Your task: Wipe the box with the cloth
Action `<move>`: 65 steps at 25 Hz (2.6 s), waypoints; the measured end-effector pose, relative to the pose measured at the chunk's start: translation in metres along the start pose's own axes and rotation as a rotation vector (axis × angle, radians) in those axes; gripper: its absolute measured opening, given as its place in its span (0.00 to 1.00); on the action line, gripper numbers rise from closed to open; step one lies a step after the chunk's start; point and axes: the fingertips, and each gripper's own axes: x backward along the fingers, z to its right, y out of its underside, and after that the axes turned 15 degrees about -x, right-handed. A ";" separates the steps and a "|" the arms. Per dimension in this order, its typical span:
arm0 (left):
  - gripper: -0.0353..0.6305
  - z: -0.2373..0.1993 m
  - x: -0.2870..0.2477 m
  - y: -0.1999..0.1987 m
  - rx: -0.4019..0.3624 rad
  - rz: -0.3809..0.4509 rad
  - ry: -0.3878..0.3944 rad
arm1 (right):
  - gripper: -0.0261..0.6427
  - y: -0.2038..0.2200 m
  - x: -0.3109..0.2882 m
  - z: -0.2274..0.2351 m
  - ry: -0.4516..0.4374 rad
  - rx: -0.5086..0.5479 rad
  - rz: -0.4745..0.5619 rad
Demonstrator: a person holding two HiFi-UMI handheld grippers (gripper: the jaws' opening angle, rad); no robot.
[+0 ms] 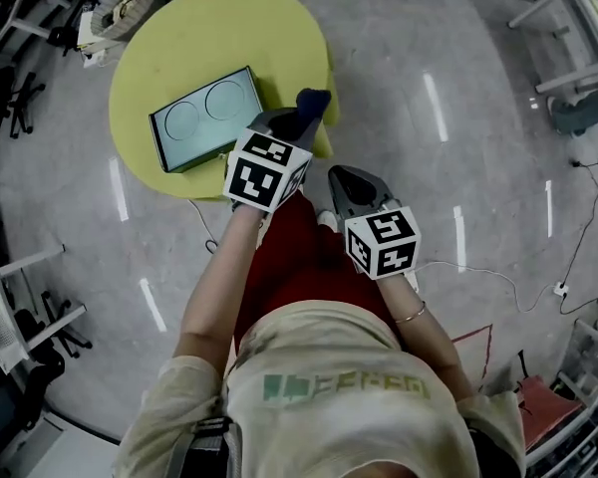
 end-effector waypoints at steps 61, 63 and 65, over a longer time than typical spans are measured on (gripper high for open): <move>0.15 -0.030 -0.024 0.061 -0.092 -0.178 0.040 | 0.10 0.008 -0.032 -0.002 0.009 0.009 -0.069; 0.15 -0.022 -0.022 0.063 -0.089 -0.179 0.035 | 0.10 0.012 -0.025 -0.001 0.005 0.013 -0.071; 0.15 -0.012 -0.017 0.067 -0.080 -0.188 0.033 | 0.10 0.016 -0.018 0.000 -0.001 0.017 -0.071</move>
